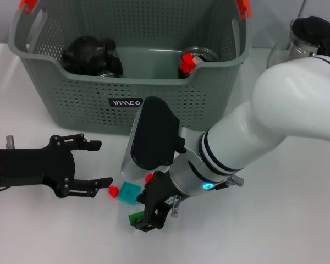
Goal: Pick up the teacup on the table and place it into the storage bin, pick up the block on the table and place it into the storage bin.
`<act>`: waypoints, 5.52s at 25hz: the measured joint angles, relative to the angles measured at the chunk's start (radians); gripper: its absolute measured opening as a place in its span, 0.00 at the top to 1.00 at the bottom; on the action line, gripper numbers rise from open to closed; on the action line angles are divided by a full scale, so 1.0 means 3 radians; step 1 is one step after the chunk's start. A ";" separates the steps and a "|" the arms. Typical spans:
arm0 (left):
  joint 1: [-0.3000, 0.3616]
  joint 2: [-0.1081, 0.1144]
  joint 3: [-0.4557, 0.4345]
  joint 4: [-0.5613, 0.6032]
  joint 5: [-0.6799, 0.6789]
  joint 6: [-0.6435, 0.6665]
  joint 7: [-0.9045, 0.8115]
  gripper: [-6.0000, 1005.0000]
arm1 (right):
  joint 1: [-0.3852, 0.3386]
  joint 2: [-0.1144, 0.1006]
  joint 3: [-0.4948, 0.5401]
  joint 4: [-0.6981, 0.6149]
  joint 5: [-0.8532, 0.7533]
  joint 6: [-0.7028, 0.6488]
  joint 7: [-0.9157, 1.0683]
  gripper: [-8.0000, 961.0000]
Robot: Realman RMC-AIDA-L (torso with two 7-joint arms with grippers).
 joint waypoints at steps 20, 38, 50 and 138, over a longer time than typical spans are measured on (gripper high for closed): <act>-0.0010 0.0010 0.0000 -0.0034 0.0001 -0.0010 0.0000 0.16 | 0.0025 0.0005 -0.0048 0.0156 0.0143 0.0043 -0.0062 0.56; 0.0004 0.0010 -0.0002 -0.0018 0.0014 -0.0005 -0.0001 0.16 | -0.0192 -0.0084 0.0611 -0.0342 -0.0145 -0.0775 -0.0062 0.83; -0.0002 0.0014 -0.0005 -0.0009 -0.0003 0.0011 -0.0009 0.16 | -0.0602 -0.0079 0.2048 -0.1950 -0.0471 -0.2138 0.0197 0.83; -0.0005 0.0020 -0.0027 -0.0019 0.0021 0.0035 0.0005 0.16 | -0.0107 -0.0028 0.0386 -0.0307 -0.0369 -0.0342 0.0114 0.02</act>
